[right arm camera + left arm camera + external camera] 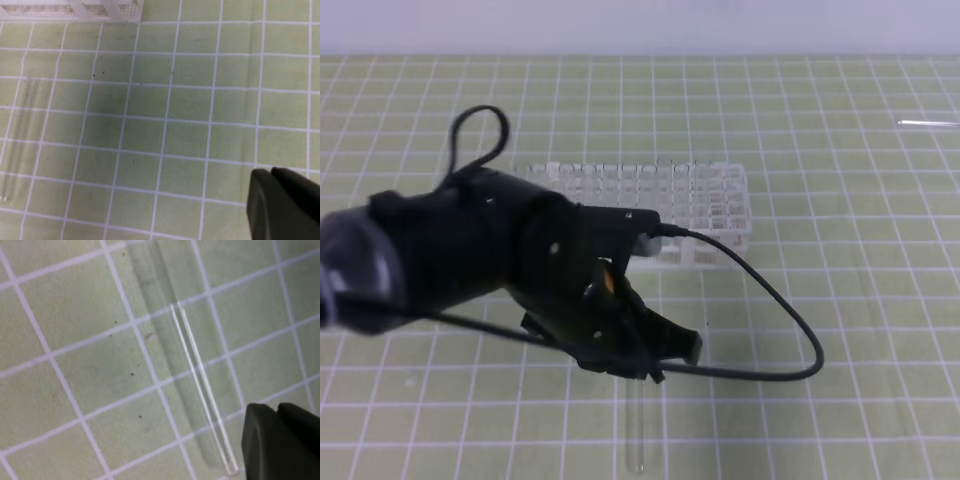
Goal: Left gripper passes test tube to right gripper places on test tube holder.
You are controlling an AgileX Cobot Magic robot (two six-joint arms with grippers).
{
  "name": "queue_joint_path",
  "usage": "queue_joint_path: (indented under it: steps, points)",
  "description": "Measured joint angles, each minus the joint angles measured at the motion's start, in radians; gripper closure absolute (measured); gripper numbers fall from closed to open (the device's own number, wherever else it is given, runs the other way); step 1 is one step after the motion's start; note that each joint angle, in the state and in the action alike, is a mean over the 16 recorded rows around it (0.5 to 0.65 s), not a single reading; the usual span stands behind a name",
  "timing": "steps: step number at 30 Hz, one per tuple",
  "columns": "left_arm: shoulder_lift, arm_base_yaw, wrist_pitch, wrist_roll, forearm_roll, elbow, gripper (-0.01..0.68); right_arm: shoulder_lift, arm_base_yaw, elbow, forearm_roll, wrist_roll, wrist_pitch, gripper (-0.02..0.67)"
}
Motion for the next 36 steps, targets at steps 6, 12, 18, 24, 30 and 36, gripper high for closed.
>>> queue_joint_path:
  steps: [6,12,18,24,30,36]
  points:
    - [0.112,-0.019,0.06,-0.004,0.0,-0.075,0.534,0.0,0.0,0.0,-0.001,0.0,0.006,0.672]
    - [0.164,-0.019,0.086,-0.034,0.006,-0.106,0.37,0.0,0.0,-0.001,-0.002,0.0,0.003,0.672]
    - [0.198,-0.025,0.085,-0.103,-0.001,-0.11,0.242,0.0,0.0,-0.001,-0.004,0.0,-0.004,0.672]
    - [0.229,-0.036,0.084,-0.181,-0.008,-0.11,0.203,0.0,0.01,-0.002,-0.005,0.0,-0.009,0.672]
    - [0.267,-0.048,0.081,-0.209,-0.006,-0.11,0.212,0.0,0.029,-0.002,-0.008,0.0,-0.012,0.671]
    - [0.29,-0.052,0.077,-0.214,0.0,-0.111,0.236,0.0,0.047,-0.002,-0.011,0.0,-0.013,0.671]
